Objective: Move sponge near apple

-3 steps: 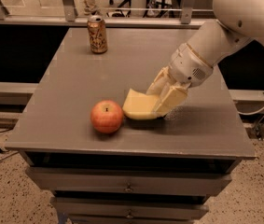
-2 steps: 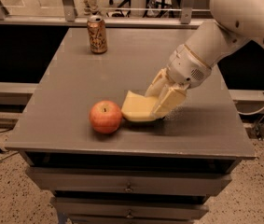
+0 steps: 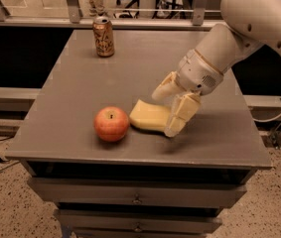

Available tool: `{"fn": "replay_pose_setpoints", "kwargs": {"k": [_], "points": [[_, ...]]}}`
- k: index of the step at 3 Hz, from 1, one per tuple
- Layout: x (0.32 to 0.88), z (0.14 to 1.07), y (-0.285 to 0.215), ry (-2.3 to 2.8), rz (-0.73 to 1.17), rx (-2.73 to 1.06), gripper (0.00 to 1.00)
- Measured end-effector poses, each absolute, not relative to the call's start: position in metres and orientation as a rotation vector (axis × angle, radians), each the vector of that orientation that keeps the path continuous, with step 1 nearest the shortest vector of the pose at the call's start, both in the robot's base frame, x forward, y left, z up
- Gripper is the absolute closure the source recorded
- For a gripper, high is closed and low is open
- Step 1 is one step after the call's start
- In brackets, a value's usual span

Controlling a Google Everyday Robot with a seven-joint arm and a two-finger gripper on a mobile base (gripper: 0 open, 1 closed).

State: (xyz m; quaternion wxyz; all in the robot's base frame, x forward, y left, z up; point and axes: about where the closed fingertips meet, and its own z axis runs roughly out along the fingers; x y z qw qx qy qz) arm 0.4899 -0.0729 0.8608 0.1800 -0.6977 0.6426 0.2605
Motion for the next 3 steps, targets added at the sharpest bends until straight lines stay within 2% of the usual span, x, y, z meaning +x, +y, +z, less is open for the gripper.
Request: {"fn": "replay_pose_setpoints", "kwargs": {"k": [1,2,3], "points": [[0.49,0.861,-0.074,1.817,0.733,-1.971,0.0],[0.51,0.867,-0.101,1.854,0.662,-1.891,0.0],[0.547,0.89,-0.159,1.878,0.526,-1.719,0.0]]}}
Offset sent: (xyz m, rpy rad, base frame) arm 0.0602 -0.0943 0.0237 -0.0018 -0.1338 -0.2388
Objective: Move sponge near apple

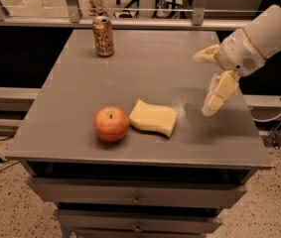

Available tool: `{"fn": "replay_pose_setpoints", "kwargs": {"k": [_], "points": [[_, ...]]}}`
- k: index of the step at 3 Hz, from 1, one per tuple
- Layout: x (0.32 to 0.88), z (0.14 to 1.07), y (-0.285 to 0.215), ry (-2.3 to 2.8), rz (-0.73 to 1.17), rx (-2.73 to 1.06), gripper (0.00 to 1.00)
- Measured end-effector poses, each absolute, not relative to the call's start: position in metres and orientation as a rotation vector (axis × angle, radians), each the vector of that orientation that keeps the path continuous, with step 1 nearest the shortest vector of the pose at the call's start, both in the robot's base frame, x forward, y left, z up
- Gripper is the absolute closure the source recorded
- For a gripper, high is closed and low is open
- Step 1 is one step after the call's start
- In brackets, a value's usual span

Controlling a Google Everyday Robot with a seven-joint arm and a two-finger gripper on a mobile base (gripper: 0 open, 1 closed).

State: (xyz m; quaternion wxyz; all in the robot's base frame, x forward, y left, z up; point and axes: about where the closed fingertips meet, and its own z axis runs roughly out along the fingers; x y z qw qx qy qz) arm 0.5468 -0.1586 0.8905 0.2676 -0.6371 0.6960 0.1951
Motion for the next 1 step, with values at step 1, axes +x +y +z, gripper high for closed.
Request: {"fn": "replay_pose_setpoints", "kwargs": {"k": [1], "points": [[0.5473,0.8919,-0.1576,1.874,0.525,-1.72,0.0]]}}
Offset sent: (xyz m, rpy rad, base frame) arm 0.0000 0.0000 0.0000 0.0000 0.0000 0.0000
